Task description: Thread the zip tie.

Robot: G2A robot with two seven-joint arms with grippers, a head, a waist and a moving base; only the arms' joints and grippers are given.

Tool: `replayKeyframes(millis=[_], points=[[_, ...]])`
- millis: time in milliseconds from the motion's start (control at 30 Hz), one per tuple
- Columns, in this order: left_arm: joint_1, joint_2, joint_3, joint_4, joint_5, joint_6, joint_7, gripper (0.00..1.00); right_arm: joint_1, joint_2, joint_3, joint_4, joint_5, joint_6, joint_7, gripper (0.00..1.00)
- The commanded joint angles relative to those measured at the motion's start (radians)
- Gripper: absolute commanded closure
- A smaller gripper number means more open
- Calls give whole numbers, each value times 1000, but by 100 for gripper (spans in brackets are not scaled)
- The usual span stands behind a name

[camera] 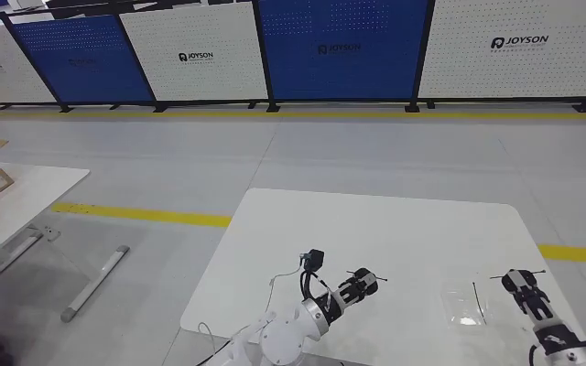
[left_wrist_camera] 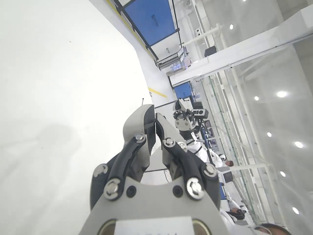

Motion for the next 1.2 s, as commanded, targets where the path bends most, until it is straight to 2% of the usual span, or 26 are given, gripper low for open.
replayKeyframes(millis=[0,100,267,467,567,633,733,900,1167], points=[[0,0,-1,0,-1,-1,-3,100,0,0,0,0,0,0,0,100],[0,0,-1,0,-1,-1,-3,100,4,-2,-10,-6,-8,10,-1,100],[0,0,-1,0,-1,-1,-3,100,15,-16,-106,-39,-34,16,12,100],[0,0,-1,0,-1,-1,-3,100,65,-31,-189,-14,-39,17,34,100],[-1,1,2,1,9,0,-8,100,65,-31,-189,-14,-39,17,34,100],[-13,2,19,5,75,17,-24,100,65,-31,-189,-14,-39,17,34,100],[-28,-2,47,15,122,48,-33,100,65,-31,-189,-14,-39,17,34,100],[-61,-15,89,44,132,74,-26,100,65,-31,-189,-14,-39,17,34,100],[-61,-15,89,44,132,74,-26,100,64,-32,-196,-19,-48,12,37,100]])
